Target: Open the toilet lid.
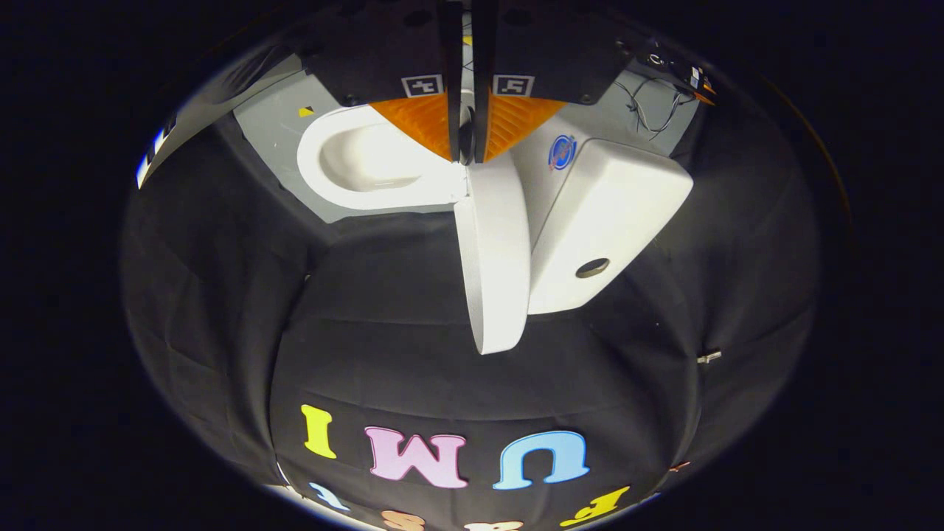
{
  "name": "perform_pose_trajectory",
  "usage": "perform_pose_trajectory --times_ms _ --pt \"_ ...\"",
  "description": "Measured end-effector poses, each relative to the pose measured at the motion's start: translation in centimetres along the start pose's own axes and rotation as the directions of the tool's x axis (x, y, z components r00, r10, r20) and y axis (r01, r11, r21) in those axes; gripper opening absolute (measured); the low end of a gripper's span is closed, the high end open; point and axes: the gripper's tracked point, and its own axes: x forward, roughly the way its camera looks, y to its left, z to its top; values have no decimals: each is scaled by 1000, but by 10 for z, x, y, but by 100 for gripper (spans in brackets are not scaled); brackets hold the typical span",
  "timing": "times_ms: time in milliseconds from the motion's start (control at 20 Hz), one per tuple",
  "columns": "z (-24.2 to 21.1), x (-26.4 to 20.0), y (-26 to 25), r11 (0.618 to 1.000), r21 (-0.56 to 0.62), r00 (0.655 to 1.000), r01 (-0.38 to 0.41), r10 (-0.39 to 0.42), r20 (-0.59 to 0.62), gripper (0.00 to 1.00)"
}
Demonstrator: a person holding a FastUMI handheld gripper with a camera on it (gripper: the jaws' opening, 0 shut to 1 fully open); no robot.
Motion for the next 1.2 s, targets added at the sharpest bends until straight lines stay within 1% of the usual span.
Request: perform_pose_trajectory --times_ms 250,650,1000,1100,1200 --pt "-7 -1 26 998 -58 1000 -16 16 4 10" --pt "-11 -1 36 994 -105 1000 0 2 18 10" --pt "-12 -1 34 996 -84 1000 -3 4 21 11" --pt "-14 0 33 997 -79 1000 -12 13 14 13" --pt "-16 0 37 997 -65 999 -38 39 15 15"
